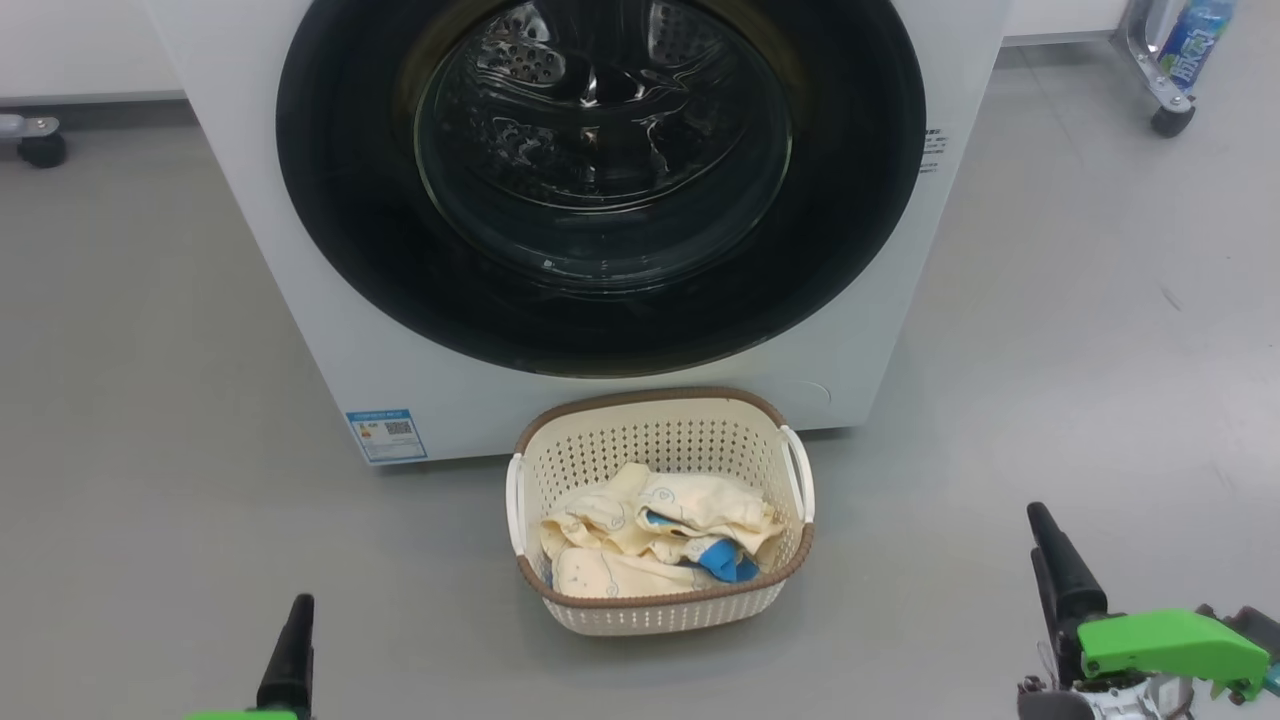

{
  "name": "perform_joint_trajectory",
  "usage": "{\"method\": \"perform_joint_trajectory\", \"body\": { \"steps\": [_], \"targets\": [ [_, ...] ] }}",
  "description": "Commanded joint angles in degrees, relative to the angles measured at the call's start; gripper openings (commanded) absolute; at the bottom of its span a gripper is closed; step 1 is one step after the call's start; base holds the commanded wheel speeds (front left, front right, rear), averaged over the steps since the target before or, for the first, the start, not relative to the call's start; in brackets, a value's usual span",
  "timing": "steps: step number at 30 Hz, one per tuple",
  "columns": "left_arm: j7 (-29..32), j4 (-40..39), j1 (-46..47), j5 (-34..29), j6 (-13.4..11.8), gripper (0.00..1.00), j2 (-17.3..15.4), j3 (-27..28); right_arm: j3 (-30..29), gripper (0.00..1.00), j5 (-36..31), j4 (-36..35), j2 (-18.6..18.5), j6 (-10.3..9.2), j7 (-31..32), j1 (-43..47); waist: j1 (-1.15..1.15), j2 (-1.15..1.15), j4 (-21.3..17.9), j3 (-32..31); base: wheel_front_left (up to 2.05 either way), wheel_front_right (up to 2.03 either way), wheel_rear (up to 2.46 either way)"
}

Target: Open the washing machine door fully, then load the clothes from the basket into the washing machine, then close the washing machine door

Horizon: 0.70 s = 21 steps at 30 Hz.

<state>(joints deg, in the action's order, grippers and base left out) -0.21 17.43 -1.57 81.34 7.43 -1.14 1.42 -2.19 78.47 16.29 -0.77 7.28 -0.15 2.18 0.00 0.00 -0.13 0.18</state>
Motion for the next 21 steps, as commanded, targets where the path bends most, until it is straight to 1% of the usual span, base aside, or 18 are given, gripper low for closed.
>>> {"method": "perform_joint_trajectory", "body": {
  "steps": [1,12,21],
  "targets": [
    [-0.7,-2.35,1.35,-1.73,0.02,1.0,-0.84,0.5,0.67,1.0,-1.85,-2.57,-1.0,0.07,-0.72,-3.08,0.0,0.0,0.01,0.01,0.0,0.0,0.0],
    [-2.55,-3.31,1.1,-9.57,0.02,1.0,-0.96,0.72,2.0,1.0,-12.62,-4.06,-1.67,0.09,-2.58,-3.51,0.0,0.0,-0.08,0.06,0.0,0.0,0.0],
    [-4.06,-4.46,0.92,-17.16,0.03,1.0,-1.05,0.68,3.74,1.0,-22.33,-5.29,-2.27,0.1,-4.1,-3.65,0.0,0.0,-0.12,0.13,0.0,0.0,0.0]
  ]
}}
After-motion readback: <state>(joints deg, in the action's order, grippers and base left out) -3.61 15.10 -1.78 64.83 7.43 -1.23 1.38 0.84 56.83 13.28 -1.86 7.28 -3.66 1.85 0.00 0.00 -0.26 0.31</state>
